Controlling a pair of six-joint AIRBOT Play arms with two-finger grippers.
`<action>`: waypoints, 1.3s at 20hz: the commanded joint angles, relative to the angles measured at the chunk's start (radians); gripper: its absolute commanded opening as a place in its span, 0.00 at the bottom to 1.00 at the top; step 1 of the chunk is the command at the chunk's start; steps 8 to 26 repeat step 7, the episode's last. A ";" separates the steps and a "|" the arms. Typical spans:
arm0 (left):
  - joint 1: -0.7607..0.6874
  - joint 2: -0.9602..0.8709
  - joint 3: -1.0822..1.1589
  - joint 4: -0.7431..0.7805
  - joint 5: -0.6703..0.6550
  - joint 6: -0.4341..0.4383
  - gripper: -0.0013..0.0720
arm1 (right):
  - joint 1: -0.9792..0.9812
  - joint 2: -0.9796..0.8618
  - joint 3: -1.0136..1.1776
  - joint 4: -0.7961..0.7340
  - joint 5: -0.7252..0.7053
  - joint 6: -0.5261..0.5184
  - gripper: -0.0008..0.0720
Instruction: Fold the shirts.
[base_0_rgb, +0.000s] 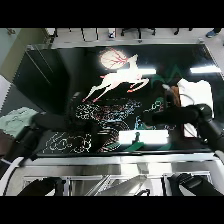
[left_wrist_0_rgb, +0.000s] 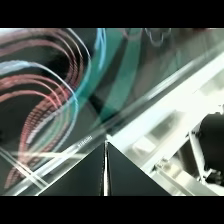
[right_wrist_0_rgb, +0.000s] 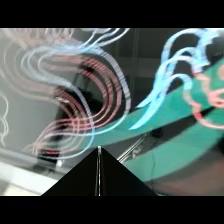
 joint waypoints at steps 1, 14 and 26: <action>-0.089 -0.047 -0.021 -0.002 -0.056 -0.020 0.04 | 0.098 0.024 -0.072 0.041 0.052 0.015 0.04; -0.087 -0.037 -0.017 0.000 -0.055 -0.020 0.04 | 0.097 0.022 -0.072 0.074 0.053 0.015 0.04; -0.087 -0.037 -0.017 0.000 -0.055 -0.020 0.04 | 0.097 0.022 -0.072 0.074 0.053 0.015 0.04</action>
